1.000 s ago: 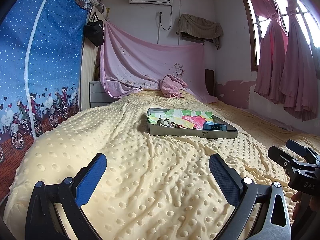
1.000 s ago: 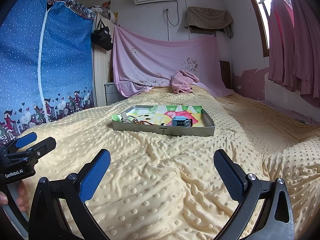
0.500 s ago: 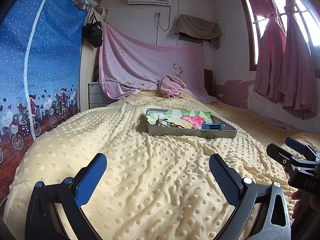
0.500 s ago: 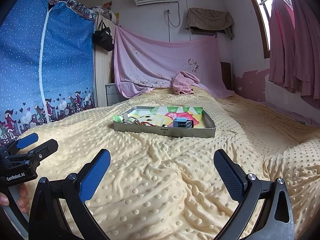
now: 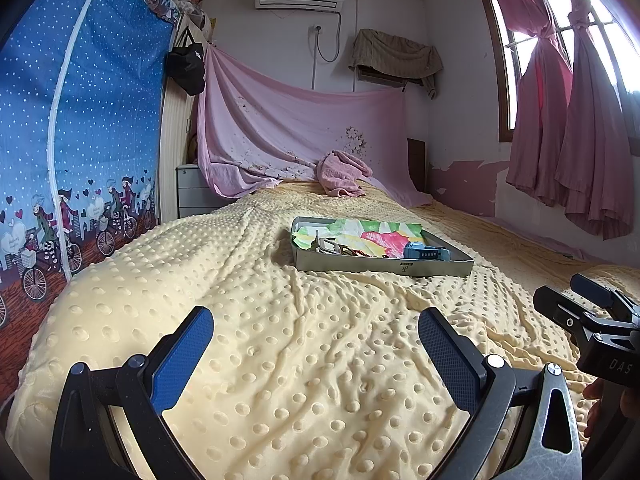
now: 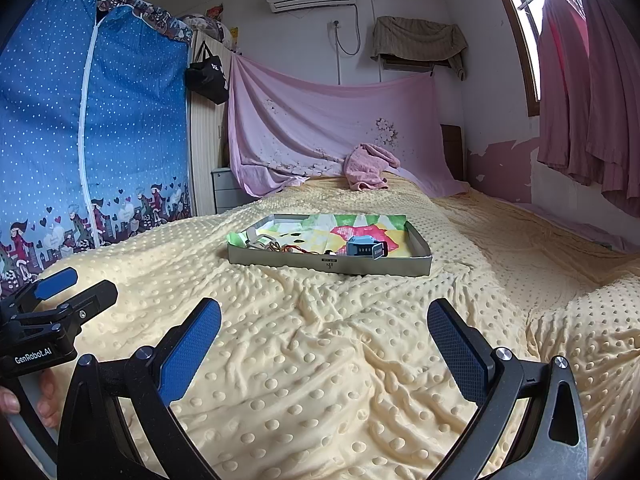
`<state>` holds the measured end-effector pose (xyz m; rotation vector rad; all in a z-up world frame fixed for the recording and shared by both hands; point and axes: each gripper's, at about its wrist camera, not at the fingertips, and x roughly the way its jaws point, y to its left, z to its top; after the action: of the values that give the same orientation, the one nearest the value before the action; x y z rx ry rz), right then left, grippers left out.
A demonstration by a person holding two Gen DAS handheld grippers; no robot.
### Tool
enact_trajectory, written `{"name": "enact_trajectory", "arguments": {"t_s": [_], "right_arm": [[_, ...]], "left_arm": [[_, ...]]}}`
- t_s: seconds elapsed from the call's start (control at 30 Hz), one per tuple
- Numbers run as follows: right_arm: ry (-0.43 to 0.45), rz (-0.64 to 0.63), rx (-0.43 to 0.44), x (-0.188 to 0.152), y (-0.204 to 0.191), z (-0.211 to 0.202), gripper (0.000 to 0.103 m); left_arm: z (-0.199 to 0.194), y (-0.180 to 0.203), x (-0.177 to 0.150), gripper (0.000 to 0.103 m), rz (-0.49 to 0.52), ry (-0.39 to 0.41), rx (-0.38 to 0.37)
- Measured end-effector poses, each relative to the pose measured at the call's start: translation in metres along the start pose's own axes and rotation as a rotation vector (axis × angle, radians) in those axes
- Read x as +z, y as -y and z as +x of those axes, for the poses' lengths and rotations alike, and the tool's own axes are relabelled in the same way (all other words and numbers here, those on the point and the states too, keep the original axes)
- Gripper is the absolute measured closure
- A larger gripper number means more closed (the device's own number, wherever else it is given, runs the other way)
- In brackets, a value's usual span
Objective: Organize jewelry
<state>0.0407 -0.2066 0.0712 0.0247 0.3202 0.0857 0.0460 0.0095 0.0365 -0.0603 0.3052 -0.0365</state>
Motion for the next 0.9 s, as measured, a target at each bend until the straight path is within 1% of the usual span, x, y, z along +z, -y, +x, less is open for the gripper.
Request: {"name": "enact_trajectory", "arguments": {"t_s": [0.37,0.47,0.9], "right_arm": [[0.001,0.001,0.001,0.0001,0.0003,-0.0008,0.001],[0.002,0.003,0.001,0.0013,-0.0002,-0.001,0.001],[-0.002,0.003,-0.001,0.0029,-0.0013,-0.0009,0.001]], "left_arm": [[-0.0008,0.0016,-0.0013,0.0,-0.004,-0.004,-0.005],[-0.0005,0.002,-0.0022,0.0,-0.006,-0.012,0.008],[0.0024,-0.0007,-0.0069,0.0,-0.012,-0.036,0.021]]}}
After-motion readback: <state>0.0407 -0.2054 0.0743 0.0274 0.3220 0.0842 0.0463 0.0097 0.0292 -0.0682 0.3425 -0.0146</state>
